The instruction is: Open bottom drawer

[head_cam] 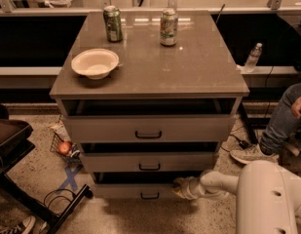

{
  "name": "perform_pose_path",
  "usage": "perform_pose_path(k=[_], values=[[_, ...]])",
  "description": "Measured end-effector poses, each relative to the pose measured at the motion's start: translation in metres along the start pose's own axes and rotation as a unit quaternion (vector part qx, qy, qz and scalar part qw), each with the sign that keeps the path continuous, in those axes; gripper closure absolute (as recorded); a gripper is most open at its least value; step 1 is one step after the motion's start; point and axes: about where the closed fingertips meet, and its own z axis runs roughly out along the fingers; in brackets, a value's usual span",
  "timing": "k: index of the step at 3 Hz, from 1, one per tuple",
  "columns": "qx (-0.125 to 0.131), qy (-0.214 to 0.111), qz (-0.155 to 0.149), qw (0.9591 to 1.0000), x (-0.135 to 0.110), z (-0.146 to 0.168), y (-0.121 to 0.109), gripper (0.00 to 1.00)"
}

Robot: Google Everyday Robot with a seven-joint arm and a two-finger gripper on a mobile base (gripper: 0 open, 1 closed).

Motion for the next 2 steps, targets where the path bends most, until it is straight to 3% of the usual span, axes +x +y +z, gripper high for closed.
perform_pose_path(k=[1,2], values=[[0.000,0.001,0.001,1.0000,-0.0002,-0.0010,0.0000,0.85],[0.000,0.001,0.001,1.0000,-0.0013,-0.0024,0.0000,0.61]])
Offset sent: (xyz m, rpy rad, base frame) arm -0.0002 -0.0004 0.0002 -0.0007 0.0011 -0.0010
